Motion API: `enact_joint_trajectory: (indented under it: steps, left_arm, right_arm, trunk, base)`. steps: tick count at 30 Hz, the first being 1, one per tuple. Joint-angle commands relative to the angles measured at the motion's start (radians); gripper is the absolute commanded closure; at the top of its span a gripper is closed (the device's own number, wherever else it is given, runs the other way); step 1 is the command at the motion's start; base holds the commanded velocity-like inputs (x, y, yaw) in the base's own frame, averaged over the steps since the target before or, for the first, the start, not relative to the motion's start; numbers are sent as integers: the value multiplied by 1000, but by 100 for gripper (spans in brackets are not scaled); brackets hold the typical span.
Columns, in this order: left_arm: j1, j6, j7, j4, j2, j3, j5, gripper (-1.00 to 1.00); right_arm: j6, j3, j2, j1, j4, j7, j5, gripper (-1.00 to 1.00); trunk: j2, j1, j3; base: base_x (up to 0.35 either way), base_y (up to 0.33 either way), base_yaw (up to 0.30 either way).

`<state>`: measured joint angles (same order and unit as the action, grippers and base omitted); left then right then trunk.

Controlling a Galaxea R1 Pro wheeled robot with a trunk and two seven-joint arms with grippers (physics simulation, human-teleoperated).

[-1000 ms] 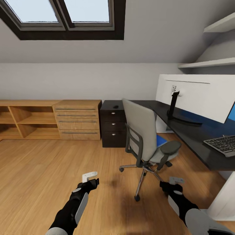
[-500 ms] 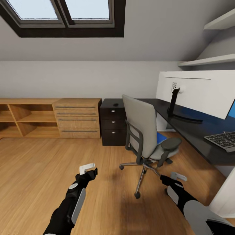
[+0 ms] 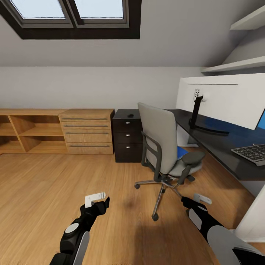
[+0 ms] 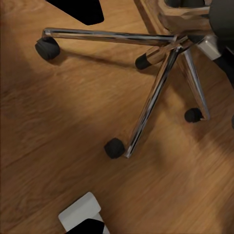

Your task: In the bedroom, organize the workspace by keeping the computer under the desk, ensuring the monitor is on the desk, placing the keyboard on the desk next to the monitor, placing the mouse on the desk next to the keyboard, moving the folder from the swivel chair onto the desk next to the mouse, stacking the notebook on top of the folder with the pen on top of the notebook, and positioning the swivel chair next to the desk.

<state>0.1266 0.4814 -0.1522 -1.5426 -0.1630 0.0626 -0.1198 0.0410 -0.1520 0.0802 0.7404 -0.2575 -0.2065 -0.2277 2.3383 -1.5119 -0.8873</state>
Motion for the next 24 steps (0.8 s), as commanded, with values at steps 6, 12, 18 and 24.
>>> enact_joint_trajectory:
  steps: [6,12,18,24]
  left_arm:
    - [-8,12,-9,-12,0,4,-11,-100]
    - [-10,13,-9,0,1,5,-9,-100]
    - [-10,7,-10,54,5,7,-6,-100]
    - [-10,8,-8,58,6,6,-7,-100]
  right_arm:
    - [7,3,2,1,0,-1,-10,-100]
    - [12,3,4,1,-2,-3,-10,-100]
    - [45,3,5,0,-9,-5,-10,-100]
    - [70,3,1,0,-7,-1,-13,-100]
  trunk:
    - [43,-23,-20]
    - [57,-31,-26]
    - [57,-31,-26]
    - [57,-31,-27]
  base:
    - [0,0,0]
    - [0,0,0]
    - [0,-103,0]
    - [0,-188,0]
